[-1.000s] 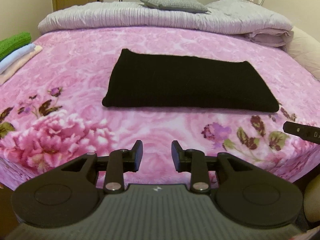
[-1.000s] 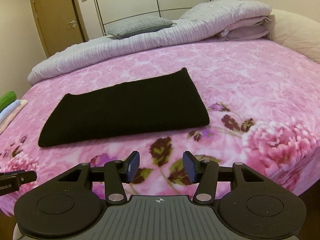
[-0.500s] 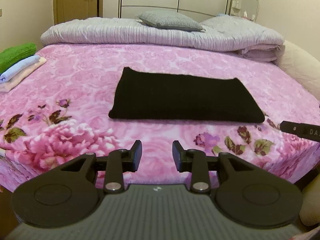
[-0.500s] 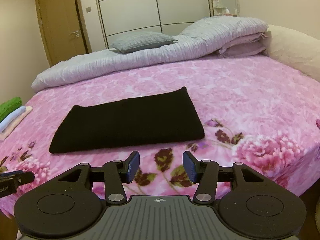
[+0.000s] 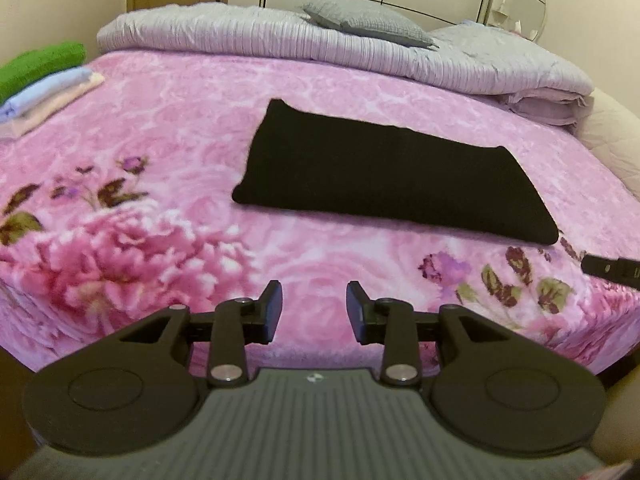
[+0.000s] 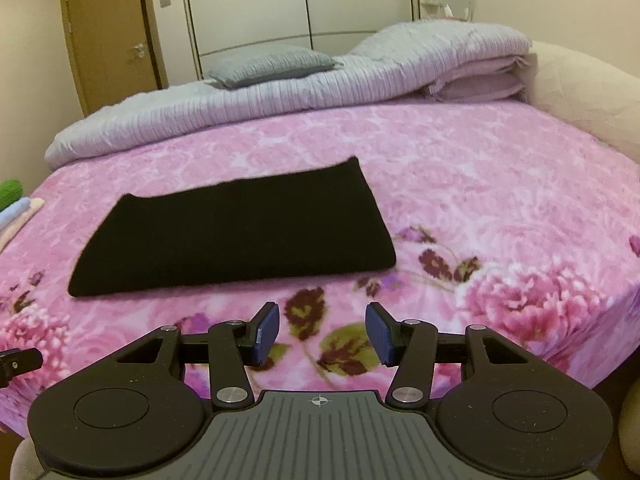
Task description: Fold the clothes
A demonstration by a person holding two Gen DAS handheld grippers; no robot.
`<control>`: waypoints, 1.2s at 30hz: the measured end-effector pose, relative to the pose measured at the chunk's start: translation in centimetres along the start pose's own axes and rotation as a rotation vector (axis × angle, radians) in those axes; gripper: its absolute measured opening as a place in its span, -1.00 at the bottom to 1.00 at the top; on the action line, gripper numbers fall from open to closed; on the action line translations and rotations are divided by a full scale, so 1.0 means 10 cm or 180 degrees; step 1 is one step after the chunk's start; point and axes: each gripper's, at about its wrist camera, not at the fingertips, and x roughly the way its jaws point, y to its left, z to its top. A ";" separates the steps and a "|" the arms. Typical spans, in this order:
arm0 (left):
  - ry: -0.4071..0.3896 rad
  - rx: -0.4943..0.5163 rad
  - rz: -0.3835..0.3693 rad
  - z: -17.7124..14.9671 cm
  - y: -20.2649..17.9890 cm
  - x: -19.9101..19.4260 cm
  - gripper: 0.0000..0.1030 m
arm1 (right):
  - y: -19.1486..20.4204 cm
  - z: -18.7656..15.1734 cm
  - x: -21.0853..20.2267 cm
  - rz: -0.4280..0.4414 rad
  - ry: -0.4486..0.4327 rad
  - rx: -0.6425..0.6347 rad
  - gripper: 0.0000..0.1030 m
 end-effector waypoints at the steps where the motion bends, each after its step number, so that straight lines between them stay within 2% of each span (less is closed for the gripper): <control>1: 0.0014 -0.0048 -0.0049 0.00 0.02 0.04 -0.40 | -0.05 -0.02 0.04 0.0040 0.0025 0.0080 0.00; 3: 0.0013 -0.0327 -0.0243 0.02 0.11 0.13 -0.38 | -0.25 -0.06 0.15 0.0313 0.0069 0.0511 0.00; 8: -0.0034 -0.1646 -0.0816 0.10 0.55 0.42 -0.29 | -0.80 -0.16 0.50 0.1124 0.0169 0.2013 0.00; 9: -0.0047 -0.1885 -0.0895 0.12 0.62 0.48 -0.28 | -0.87 -0.19 0.58 0.1236 0.0179 0.2237 0.00; 11: -0.0077 -0.2128 -0.0902 0.17 0.70 0.63 -0.20 | -0.99 -0.23 0.74 0.1459 0.0197 0.2685 0.00; 13: -0.0085 -0.2281 -0.0868 0.23 0.76 0.81 -0.19 | -1.03 -0.19 0.91 0.1473 0.0265 0.2880 0.01; 17: 0.0044 -0.2633 -0.0734 0.32 0.86 1.20 -0.17 | -1.07 -0.15 1.27 0.1323 0.0405 0.3300 0.01; 19: 0.0102 -0.2786 -0.0663 0.34 0.92 1.38 -0.18 | -1.12 -0.16 1.40 0.1264 0.0372 0.3581 0.01; 21: 0.0051 -0.2833 -0.0670 0.40 0.95 1.49 -0.17 | -1.14 -0.12 1.47 0.1226 0.0280 0.3756 0.00; 26: 0.0030 -0.2624 -0.0640 0.55 0.94 1.67 -0.19 | -1.10 0.09 1.69 0.1101 0.0188 0.3532 -0.01; 27: 0.0022 -0.2504 -0.0623 0.58 0.92 1.68 -0.25 | -1.08 0.12 1.72 0.1064 0.0171 0.3443 -0.06; 28: 0.0011 -0.2373 -0.0606 0.60 0.91 1.69 -0.41 | -1.06 0.15 1.74 0.1028 0.0151 0.3343 -0.34; 30: -0.0043 -0.2130 -0.0625 0.61 0.90 1.68 -0.57 | -1.05 0.15 1.75 0.0999 0.0105 0.3190 -0.50; 32: -0.0121 -0.2034 -0.0687 0.59 0.91 1.59 -0.73 | -1.06 0.13 1.69 0.1069 0.0048 0.3080 -0.57; 36: -0.0275 -0.1758 -0.0696 0.62 0.84 1.34 -0.84 | -1.02 0.19 1.49 0.1105 -0.0077 0.2908 -0.63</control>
